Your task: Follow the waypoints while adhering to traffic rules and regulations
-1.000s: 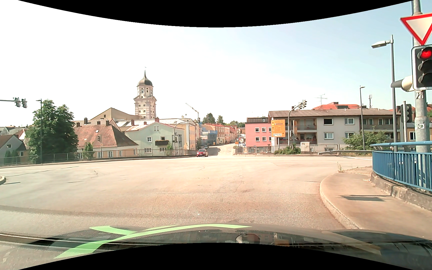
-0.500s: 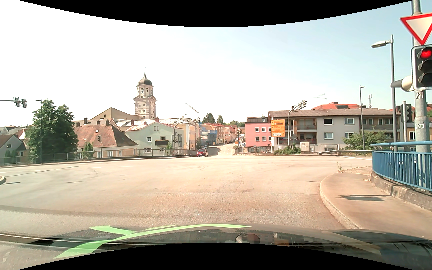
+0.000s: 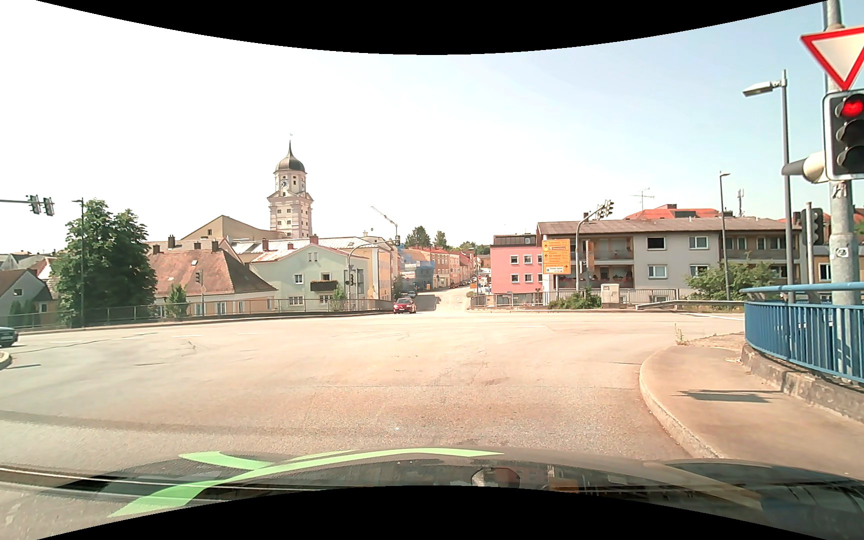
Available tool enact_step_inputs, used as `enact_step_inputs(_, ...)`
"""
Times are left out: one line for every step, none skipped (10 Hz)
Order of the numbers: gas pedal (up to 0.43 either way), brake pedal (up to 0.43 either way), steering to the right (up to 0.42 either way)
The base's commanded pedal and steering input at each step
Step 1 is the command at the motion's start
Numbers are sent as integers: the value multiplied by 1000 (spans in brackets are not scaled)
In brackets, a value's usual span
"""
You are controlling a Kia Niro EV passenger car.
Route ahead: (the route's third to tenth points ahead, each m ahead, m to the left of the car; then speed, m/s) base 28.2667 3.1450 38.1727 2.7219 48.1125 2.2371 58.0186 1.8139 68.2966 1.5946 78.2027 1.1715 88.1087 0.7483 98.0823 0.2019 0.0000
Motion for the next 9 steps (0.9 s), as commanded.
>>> enact_step_inputs(0,268,-7)
enact_step_inputs(0,274,-7)
enact_step_inputs(0,268,-7)
enact_step_inputs(0,268,-7)
enact_step_inputs(0,268,-7)
enact_step_inputs(0,268,-7)
enact_step_inputs(0,268,-7)
enact_step_inputs(0,268,-7)
enact_step_inputs(0,268,-7)
